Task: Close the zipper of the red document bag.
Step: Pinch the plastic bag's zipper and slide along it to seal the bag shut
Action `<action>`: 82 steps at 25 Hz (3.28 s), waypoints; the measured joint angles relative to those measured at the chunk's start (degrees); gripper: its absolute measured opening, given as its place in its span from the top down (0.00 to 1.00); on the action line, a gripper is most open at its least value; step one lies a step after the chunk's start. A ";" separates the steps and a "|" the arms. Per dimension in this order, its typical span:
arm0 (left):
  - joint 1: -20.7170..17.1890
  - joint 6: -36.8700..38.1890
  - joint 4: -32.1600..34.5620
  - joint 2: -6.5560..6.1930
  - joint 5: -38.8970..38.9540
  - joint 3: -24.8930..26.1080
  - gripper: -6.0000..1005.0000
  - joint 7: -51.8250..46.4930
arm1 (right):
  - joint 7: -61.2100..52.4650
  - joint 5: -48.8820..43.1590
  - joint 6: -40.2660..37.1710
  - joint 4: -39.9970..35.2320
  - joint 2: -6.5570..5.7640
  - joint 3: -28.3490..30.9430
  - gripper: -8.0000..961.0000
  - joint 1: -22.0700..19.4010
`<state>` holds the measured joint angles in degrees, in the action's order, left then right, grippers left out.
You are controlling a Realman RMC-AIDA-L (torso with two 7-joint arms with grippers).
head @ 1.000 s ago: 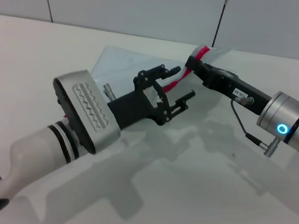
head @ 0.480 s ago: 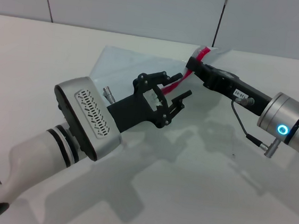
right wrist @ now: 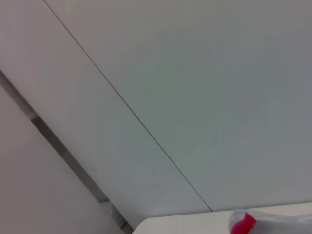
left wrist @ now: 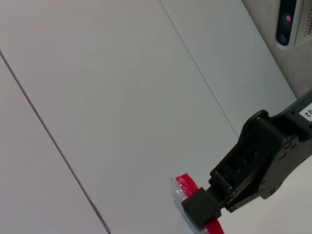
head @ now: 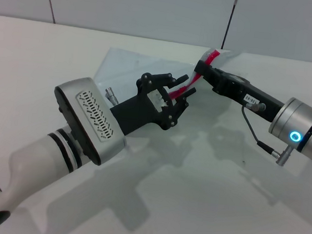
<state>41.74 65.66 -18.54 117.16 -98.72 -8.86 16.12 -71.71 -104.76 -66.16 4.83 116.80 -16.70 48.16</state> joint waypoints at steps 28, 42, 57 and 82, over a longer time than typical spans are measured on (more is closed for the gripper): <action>-0.54 -0.22 -0.01 0.00 0.07 -0.02 0.90 1.29 | 0.00 0.00 -0.28 0.00 0.00 -0.63 0.93 -0.02; -1.09 -0.46 -0.09 0.00 0.29 -0.01 0.92 1.03 | 0.41 0.52 -0.38 -0.13 0.01 0.32 0.92 -0.92; -5.67 -0.54 0.39 -0.36 -0.15 -0.51 0.92 1.19 | -0.01 0.79 -3.88 -5.11 -0.51 9.01 0.92 -7.89; -12.27 1.41 2.99 -0.59 0.44 1.36 0.95 0.72 | -0.62 0.83 -2.51 -8.23 -0.56 16.16 0.90 -12.98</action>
<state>29.47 67.07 -15.55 116.57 -98.28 -7.50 16.84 -72.34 -103.93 -68.68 -3.40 116.24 -0.54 35.17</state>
